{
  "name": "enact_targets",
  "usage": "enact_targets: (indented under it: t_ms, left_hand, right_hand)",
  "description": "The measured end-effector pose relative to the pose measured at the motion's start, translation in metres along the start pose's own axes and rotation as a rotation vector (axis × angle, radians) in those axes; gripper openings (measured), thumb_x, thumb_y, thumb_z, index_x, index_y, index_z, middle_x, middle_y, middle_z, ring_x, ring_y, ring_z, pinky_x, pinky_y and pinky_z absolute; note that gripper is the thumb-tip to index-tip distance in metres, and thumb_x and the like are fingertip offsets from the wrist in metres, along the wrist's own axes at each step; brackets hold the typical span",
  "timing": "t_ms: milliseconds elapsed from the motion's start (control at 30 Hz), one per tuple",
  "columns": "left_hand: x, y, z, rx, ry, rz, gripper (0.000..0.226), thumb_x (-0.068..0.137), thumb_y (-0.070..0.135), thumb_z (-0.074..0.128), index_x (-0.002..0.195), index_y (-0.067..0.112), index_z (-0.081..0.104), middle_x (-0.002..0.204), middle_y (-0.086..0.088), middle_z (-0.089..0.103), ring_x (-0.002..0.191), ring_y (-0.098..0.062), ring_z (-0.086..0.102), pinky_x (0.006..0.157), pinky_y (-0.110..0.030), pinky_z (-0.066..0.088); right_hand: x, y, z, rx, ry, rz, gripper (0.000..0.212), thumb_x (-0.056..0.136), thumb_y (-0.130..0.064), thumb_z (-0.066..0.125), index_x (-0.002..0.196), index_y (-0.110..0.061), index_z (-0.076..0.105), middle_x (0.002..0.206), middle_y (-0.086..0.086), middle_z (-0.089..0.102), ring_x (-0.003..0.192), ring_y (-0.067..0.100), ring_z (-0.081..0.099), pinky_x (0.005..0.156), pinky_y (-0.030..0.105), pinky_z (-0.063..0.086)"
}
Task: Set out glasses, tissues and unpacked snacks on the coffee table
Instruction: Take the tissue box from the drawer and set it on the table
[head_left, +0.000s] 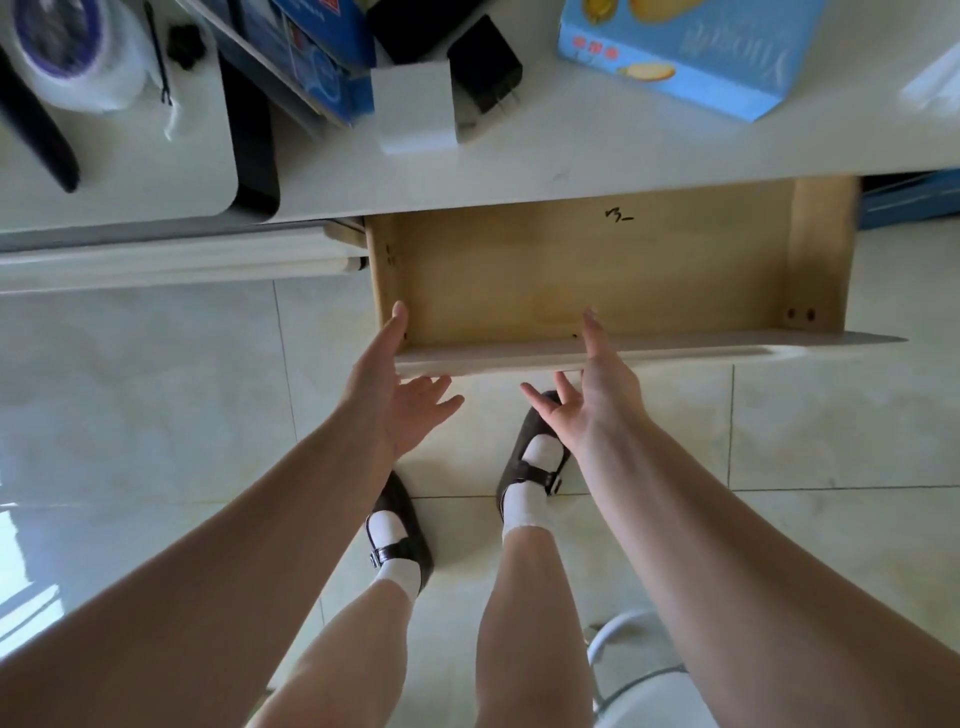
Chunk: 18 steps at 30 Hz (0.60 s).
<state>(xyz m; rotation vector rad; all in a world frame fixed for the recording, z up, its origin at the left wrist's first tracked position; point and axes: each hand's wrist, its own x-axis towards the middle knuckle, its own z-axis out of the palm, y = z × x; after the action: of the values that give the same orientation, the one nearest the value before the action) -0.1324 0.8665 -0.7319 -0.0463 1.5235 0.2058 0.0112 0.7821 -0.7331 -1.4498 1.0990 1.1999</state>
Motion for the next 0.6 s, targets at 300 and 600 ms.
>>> enact_targets:
  t_ms: [300,600]
  left_hand:
    - [0.005,0.046,0.042,0.069,0.030,0.133,0.071,0.078,0.049,0.068,0.134,0.015,0.041,0.126,-0.009,0.054,0.114,-0.029,0.059,0.108,-0.064,0.024]
    - [0.004,0.074,0.077,0.109,0.075,0.171,0.073,0.082,0.051,0.063,0.140,0.018,0.033,0.145,-0.008,0.041,0.122,-0.028,0.054,0.109,-0.063,0.025]
  right_hand:
    - [-0.012,-0.049,0.050,-0.046,-0.107,-0.083,0.059,0.078,-0.045,0.071,0.128,-0.025,0.046,0.143,0.009,0.035,0.130,0.031,0.040,0.091,0.056,0.049]
    - [-0.007,-0.079,0.084,-0.141,-0.108,-0.136,0.057,0.082,-0.044,0.067,0.129,-0.020,0.046,0.129,0.008,0.045,0.120,0.029,0.046,0.098,0.057,0.044]
